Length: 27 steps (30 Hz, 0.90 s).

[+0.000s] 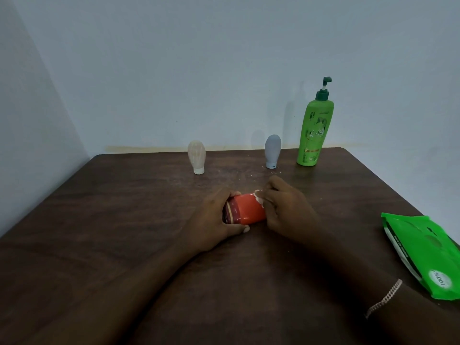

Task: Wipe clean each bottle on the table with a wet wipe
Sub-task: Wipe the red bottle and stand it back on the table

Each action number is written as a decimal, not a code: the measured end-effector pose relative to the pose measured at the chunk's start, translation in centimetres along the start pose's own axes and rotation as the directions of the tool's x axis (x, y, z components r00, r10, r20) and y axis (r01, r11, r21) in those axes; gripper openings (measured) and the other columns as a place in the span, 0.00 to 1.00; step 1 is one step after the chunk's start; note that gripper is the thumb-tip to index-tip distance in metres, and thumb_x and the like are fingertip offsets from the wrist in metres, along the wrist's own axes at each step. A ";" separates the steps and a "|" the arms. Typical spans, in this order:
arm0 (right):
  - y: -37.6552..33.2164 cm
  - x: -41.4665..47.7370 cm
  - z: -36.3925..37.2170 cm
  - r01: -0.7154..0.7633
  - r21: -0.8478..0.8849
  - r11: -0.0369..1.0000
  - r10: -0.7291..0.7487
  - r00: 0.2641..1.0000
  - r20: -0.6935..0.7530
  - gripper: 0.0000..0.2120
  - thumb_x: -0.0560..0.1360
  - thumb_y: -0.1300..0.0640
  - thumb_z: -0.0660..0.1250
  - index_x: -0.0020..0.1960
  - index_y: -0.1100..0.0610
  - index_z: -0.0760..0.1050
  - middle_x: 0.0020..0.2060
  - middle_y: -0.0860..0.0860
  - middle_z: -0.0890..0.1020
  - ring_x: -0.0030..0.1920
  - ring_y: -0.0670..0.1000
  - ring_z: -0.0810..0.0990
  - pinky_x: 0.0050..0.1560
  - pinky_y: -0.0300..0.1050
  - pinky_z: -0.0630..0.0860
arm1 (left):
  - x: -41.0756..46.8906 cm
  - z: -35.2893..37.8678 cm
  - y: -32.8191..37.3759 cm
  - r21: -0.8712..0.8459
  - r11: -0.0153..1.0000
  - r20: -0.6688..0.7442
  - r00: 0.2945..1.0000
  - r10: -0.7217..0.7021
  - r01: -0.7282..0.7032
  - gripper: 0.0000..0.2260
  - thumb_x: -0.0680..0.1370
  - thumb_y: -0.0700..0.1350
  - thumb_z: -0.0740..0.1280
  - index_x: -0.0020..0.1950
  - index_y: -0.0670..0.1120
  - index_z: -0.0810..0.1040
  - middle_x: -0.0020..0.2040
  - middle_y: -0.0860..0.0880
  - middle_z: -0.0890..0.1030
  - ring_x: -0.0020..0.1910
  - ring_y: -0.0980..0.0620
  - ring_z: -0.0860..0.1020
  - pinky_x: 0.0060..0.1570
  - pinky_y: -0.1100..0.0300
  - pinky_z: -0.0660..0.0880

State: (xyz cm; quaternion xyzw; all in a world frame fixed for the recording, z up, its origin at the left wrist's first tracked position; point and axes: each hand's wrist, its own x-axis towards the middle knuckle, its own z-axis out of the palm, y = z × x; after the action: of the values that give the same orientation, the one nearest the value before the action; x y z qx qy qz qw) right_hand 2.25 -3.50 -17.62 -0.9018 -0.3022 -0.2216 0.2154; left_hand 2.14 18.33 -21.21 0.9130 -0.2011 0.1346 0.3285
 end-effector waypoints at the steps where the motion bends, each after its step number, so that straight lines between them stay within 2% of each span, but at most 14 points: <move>1: -0.6 0.2 0.3 0.016 -0.003 1.000 -0.016 1.000 0.009 0.11 0.76 0.59 0.66 0.56 0.60 0.81 0.49 0.51 0.76 0.44 0.49 0.76 0.45 0.46 0.77 | 0.0 0.0 0.0 -0.003 1.000 -0.001 1.000 -0.003 0.003 0.35 0.66 0.59 0.80 0.68 0.56 0.70 0.62 0.58 0.74 0.56 0.60 0.74 0.53 0.64 0.75; 4: -1.5 -0.4 0.4 0.061 0.038 0.997 -0.065 0.994 0.091 0.12 0.77 0.57 0.65 0.59 0.59 0.79 0.51 0.50 0.76 0.46 0.46 0.75 0.49 0.40 0.75 | -0.1 0.0 -0.1 -0.006 1.000 0.003 1.000 -0.011 0.011 0.34 0.66 0.59 0.80 0.67 0.57 0.70 0.61 0.58 0.74 0.56 0.59 0.75 0.53 0.64 0.76; 6: -0.4 -1.0 -0.2 0.051 0.050 0.997 -0.056 0.994 0.097 0.11 0.77 0.56 0.65 0.56 0.57 0.80 0.49 0.47 0.75 0.44 0.44 0.74 0.45 0.37 0.73 | -0.1 0.0 -0.1 0.004 1.000 0.009 1.000 -0.009 0.009 0.34 0.66 0.59 0.80 0.67 0.57 0.69 0.61 0.59 0.73 0.55 0.61 0.74 0.53 0.65 0.75; 8: 1.1 -1.0 -0.7 -0.008 0.033 0.999 0.007 0.999 0.031 0.09 0.76 0.57 0.66 0.53 0.58 0.81 0.46 0.47 0.75 0.41 0.43 0.74 0.41 0.39 0.72 | -0.1 0.0 0.0 0.006 1.000 0.010 1.000 -0.004 0.004 0.35 0.66 0.60 0.80 0.68 0.57 0.69 0.62 0.59 0.73 0.55 0.62 0.73 0.53 0.66 0.74; 11: 1.3 -0.2 -0.6 -0.042 0.030 0.999 0.043 0.998 -0.038 0.09 0.76 0.59 0.67 0.53 0.60 0.82 0.45 0.48 0.75 0.41 0.44 0.74 0.42 0.40 0.72 | -0.1 0.1 0.0 0.018 1.000 0.018 1.000 -0.004 0.004 0.36 0.66 0.61 0.80 0.69 0.58 0.68 0.62 0.59 0.73 0.56 0.62 0.73 0.53 0.65 0.73; 15: -0.7 -0.5 0.2 0.049 0.059 0.997 -0.052 0.997 0.052 0.08 0.78 0.56 0.64 0.51 0.58 0.80 0.46 0.45 0.72 0.42 0.44 0.74 0.44 0.35 0.68 | -0.1 -0.1 0.0 0.012 1.000 0.007 1.000 -0.011 0.011 0.34 0.66 0.59 0.80 0.67 0.57 0.70 0.61 0.59 0.73 0.54 0.63 0.73 0.51 0.67 0.73; 19: 1.3 -1.0 -1.0 -0.009 0.028 1.000 0.008 0.999 0.031 0.05 0.75 0.60 0.67 0.49 0.59 0.81 0.45 0.46 0.73 0.42 0.46 0.75 0.40 0.36 0.70 | -0.1 -0.1 0.1 -0.005 1.000 0.007 1.000 -0.017 0.017 0.35 0.66 0.59 0.80 0.68 0.58 0.69 0.62 0.60 0.73 0.56 0.61 0.73 0.53 0.64 0.74; 22: 1.4 -0.3 -0.7 -0.033 0.013 0.999 0.034 0.999 -0.030 0.07 0.76 0.60 0.67 0.51 0.60 0.81 0.44 0.48 0.74 0.40 0.44 0.73 0.41 0.38 0.70 | -0.1 0.0 0.1 0.010 1.000 0.003 1.000 -0.004 0.004 0.35 0.66 0.59 0.80 0.69 0.57 0.69 0.61 0.61 0.72 0.55 0.63 0.73 0.51 0.67 0.71; 24: 0.3 -0.2 0.0 0.006 0.017 1.000 -0.006 1.000 -0.005 0.08 0.77 0.57 0.66 0.51 0.59 0.81 0.45 0.48 0.74 0.41 0.44 0.73 0.42 0.37 0.68 | -0.1 0.0 0.0 0.009 1.000 -0.004 1.000 -0.007 0.007 0.35 0.66 0.59 0.80 0.68 0.57 0.69 0.60 0.61 0.72 0.54 0.65 0.72 0.50 0.68 0.70; 27: 0.0 -1.0 -0.2 0.042 0.037 0.998 -0.044 0.997 0.059 0.08 0.78 0.55 0.65 0.50 0.57 0.80 0.45 0.46 0.73 0.41 0.45 0.74 0.43 0.39 0.72 | -0.1 -0.2 -0.2 -0.012 1.000 0.004 1.000 -0.023 0.023 0.34 0.65 0.59 0.80 0.67 0.58 0.69 0.60 0.61 0.73 0.55 0.65 0.73 0.51 0.67 0.73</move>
State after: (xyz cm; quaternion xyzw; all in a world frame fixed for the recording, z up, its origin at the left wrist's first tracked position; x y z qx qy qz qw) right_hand 1.48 -4.10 -18.02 -0.8973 -0.3316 -0.1937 0.2177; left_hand 2.12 18.65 -21.25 0.9135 -0.1918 0.1278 0.3353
